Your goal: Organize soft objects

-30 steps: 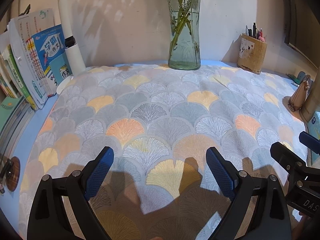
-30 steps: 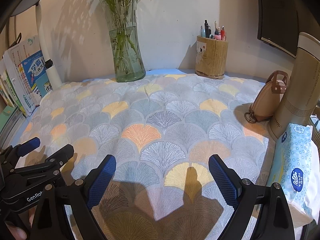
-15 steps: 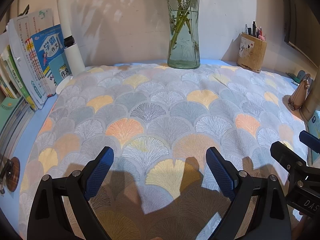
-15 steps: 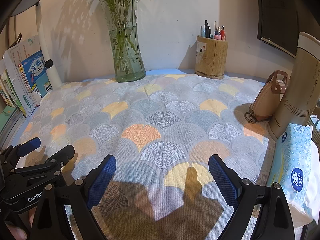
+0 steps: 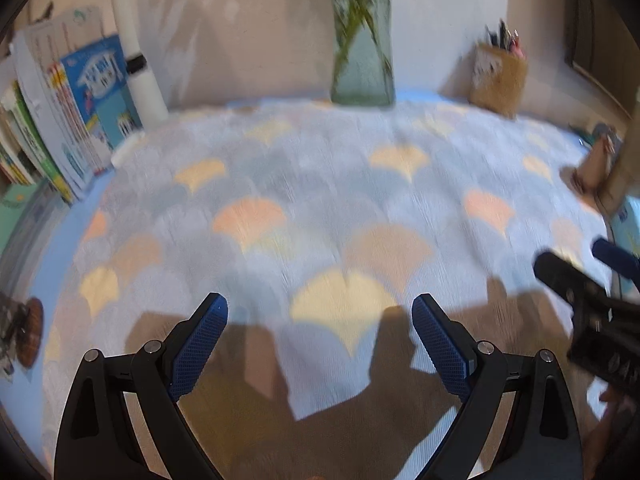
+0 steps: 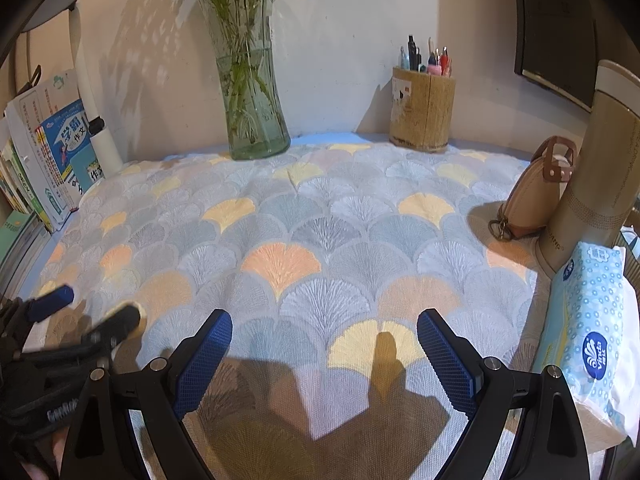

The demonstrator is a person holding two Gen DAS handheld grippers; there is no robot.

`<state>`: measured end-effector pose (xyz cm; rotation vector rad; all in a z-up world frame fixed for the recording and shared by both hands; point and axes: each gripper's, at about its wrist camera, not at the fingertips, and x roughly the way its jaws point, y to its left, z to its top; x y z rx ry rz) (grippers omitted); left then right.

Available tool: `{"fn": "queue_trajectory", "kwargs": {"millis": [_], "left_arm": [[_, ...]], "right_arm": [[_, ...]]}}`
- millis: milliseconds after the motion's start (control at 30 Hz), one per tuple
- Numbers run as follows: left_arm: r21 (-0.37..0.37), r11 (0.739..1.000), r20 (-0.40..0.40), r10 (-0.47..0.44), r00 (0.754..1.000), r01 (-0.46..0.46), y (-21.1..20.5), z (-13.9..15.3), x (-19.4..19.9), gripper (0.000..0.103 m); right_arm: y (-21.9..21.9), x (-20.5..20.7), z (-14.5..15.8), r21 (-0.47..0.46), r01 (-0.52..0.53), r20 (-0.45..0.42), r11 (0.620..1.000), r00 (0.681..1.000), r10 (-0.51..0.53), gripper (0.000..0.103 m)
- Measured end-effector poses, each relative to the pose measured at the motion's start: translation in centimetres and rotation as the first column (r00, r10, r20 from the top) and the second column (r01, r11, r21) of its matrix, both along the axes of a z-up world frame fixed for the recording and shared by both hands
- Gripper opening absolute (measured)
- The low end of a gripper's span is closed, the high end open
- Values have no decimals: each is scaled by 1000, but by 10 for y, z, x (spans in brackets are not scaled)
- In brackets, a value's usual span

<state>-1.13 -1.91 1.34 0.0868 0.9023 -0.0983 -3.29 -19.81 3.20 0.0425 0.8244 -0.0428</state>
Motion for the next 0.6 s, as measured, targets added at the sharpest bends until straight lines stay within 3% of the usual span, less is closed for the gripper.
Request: {"fn": "queue_trajectory", "kwargs": {"millis": [200, 600], "left_arm": [[33, 999, -7, -14, 1000, 14, -6, -4, -3, 93], [-7, 998, 46, 65, 997, -65, 12, 4, 2, 93]], "right_arm": [[-3, -3, -3, 8, 22, -32, 1000, 999, -21, 93], [-3, 0, -5, 0, 6, -42, 1000, 999, -6, 93]]}}
